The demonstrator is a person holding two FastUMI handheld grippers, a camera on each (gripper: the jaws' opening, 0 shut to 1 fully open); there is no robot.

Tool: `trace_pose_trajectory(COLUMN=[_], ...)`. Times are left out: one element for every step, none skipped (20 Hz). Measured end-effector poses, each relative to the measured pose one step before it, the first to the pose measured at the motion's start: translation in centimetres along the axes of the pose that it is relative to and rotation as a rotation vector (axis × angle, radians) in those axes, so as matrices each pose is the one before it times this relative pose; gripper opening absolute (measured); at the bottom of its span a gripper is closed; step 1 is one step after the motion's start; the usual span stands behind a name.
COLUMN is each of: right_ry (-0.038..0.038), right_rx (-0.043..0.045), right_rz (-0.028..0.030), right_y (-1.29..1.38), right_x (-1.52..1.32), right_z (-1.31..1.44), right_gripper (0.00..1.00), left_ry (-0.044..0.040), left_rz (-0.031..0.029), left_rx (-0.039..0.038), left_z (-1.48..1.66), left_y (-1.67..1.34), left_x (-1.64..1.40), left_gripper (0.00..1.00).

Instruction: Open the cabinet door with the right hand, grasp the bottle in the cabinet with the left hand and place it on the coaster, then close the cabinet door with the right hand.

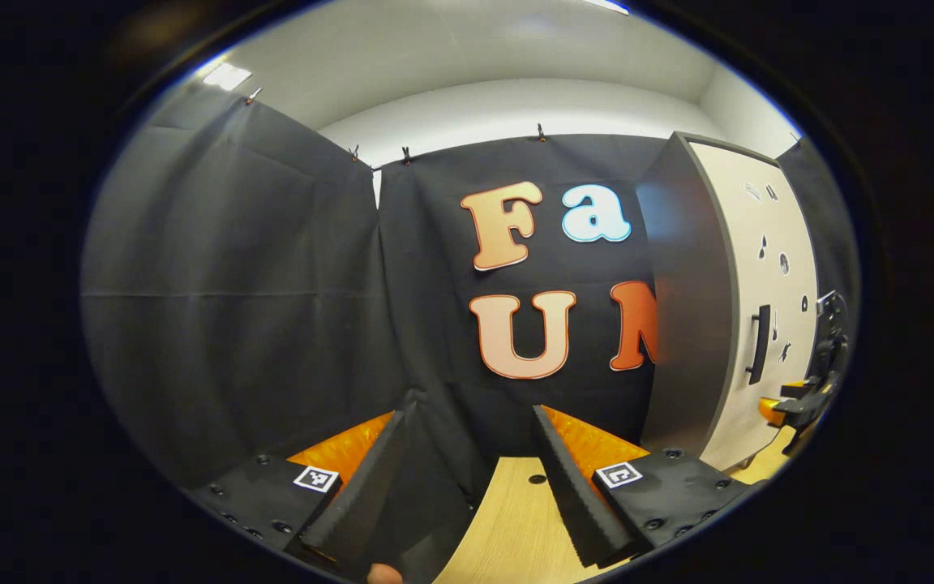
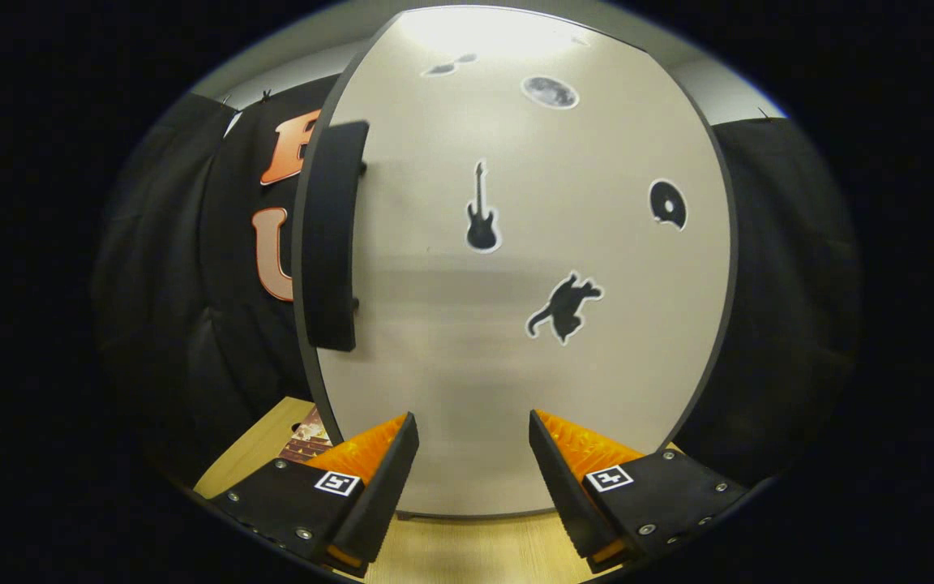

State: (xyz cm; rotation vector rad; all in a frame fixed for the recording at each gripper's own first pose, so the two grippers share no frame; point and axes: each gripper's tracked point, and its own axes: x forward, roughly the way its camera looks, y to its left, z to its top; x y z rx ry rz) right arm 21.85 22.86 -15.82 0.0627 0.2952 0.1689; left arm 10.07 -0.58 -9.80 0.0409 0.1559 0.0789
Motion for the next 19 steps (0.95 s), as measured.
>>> trace_pose_trajectory(right_ry=[-0.01513, -0.01506, -0.02037, -0.0238, -0.02473, -0.02401, -0.02163, -0.02441, -0.02414, -0.0236, -0.02033, -0.01826, -0.01963, -0.02061, -0.01643, -0.00576, 0.00473, 0.00207, -0.00097], right_rx=[-0.00436, -0.01484, -0.02515, -0.02692, -0.01561, -0.00002, 0.01243, 0.01845, 0.01831, 0.01539, 0.0071, -0.00275, -0.01137, -0.01349, -0.00892, -0.00025, 0.00535, 0.00412, 0.00402], right_rz=[-0.00543, -0.00786, -0.02032, -0.01829, -0.01321, -0.0021, 0.00701, 0.01032, 0.01066, 0.00902, 0.00134, -0.00971, -0.01706, -0.02028, -0.01659, -0.01171, -0.00704, -0.00299, -0.00417], right_y=[-1.233, -1.28, -1.618, -1.584, -1.416, -0.991, -0.846, -0.675, -0.556, -0.54, -0.673, -0.765, -0.982, -1.008, -0.823, -0.503, -0.409, -0.299, -0.356], right_x=[-1.37, -1.397, -1.406, -1.443, -1.38, -1.329, -1.345, -1.158, -1.136, -1.193, -1.096, -1.018, -0.954, -0.912, -0.657, -0.616, -0.492, -0.395, -0.399], right_z=[1.562, 1.585, 1.826, 2.016, 1.932, 1.907, 1.814, 1.933, 1.808, 1.929, 1.559, 1.343, 1.35, 1.276, 0.8, 0.448, 0.06, 0.09, 0.193], right_gripper=[0.86, 0.86, 0.86, 0.86, 0.86, 0.86, 0.86, 0.86, 0.86, 0.86, 0.86, 0.85, 0.86, 0.85, 0.85, 0.85, 0.85, 0.86, 0.86], left_ry=[-0.00754, -0.00709, -0.0102, -0.01058, -0.01193, -0.01176, -0.0124, -0.00691, -0.00478, -0.00295, -0.00433, -0.00643, -0.008, -0.0075, -0.00637, -0.00587, -0.00061, 0.00232, 0.00284], left_rz=[-0.00627, -0.00915, -0.01103, -0.00691, -0.00645, -0.00688, -0.00583, -0.00424, -0.00422, -0.00294, -0.00205, 0.00177, 0.00135, 0.00094, -0.0014, -0.00613, -0.0114, -0.01334, -0.01073], left_rx=[-0.00893, -0.00865, -0.00764, -0.00493, -0.004, -0.00455, -0.00533, -0.00434, -0.00361, -0.00139, 0.00034, 0.00061, 0.00204, 0.00137, -0.00084, -0.00265, -0.00365, -0.00359, -0.00399], left_z=[0.339, 0.367, 0.52, 0.461, 0.5, 0.549, 0.534, 0.333, 0.293, 0.311, 0.341, 0.4, 0.413, 0.341, 0.25, 0.337, 0.194, -0.064, 0.03], left_y=[-0.277, -0.306, -0.263, -0.324, -0.275, -0.318, -0.398, -0.254, -0.128, -0.111, -0.097, -0.104, -0.072, -0.154, -0.087, -0.38, -0.477, -0.516, -0.588], left_x=[0.307, 0.32, 0.154, 0.191, 0.18, 0.391, 0.132, 0.014, 0.092, 0.178, 0.059, -0.107, -0.083, -0.189, -0.03, -0.1, -0.039, -0.041, -0.112], left_gripper=[0.99, 0.99, 0.99, 0.99, 0.99, 0.99, 0.99, 0.99, 0.99, 0.99, 0.99, 0.99, 0.99, 0.99, 0.99, 0.99, 0.99, 0.99, 0.99])
